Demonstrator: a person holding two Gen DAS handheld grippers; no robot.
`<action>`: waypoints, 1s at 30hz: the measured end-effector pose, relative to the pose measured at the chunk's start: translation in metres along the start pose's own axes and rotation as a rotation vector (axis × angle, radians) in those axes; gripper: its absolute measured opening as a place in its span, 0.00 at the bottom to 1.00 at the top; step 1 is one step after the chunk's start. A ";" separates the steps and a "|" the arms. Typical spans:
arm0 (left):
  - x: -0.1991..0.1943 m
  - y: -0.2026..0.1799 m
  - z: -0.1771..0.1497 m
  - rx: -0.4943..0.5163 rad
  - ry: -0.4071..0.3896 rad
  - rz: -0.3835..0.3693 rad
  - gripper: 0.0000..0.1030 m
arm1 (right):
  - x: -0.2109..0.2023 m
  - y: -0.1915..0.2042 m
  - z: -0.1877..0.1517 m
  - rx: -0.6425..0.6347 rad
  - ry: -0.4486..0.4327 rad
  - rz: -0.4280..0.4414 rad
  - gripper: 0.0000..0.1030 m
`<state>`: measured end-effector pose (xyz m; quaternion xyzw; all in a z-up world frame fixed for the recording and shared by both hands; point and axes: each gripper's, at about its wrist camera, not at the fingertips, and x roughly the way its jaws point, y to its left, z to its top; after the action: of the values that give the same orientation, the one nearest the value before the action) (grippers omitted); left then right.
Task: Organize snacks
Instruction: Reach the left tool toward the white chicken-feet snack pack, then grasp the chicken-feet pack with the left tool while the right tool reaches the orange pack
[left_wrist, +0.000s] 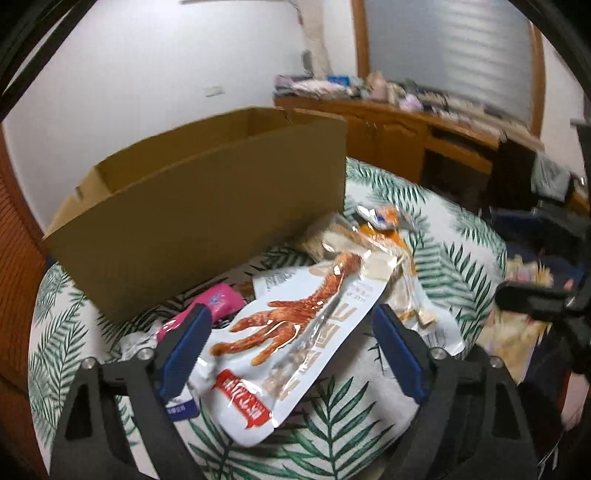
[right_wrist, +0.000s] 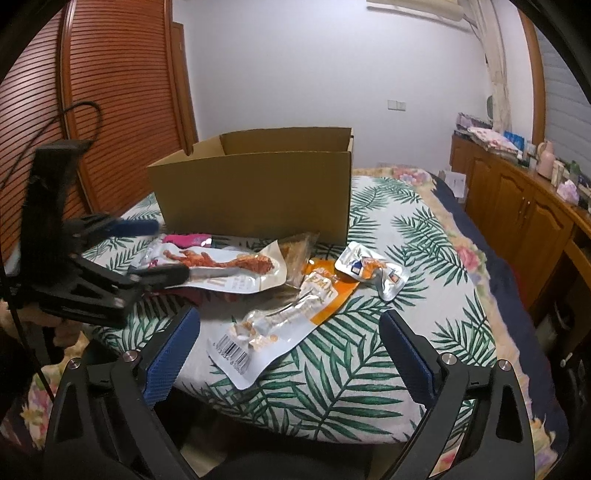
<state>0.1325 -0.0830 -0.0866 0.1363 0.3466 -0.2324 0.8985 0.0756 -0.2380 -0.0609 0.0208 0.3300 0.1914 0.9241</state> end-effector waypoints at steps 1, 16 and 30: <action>0.004 -0.001 0.001 0.019 0.017 -0.007 0.84 | 0.000 0.000 0.000 0.006 0.001 0.003 0.96; 0.036 -0.015 0.009 0.145 0.096 0.018 0.57 | 0.017 -0.004 0.002 -0.007 0.036 0.010 0.96; 0.018 0.030 0.018 -0.082 0.014 -0.029 0.14 | 0.051 -0.013 0.007 0.028 0.109 0.061 0.89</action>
<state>0.1697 -0.0708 -0.0833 0.0957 0.3639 -0.2299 0.8975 0.1204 -0.2307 -0.0876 0.0334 0.3816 0.2158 0.8982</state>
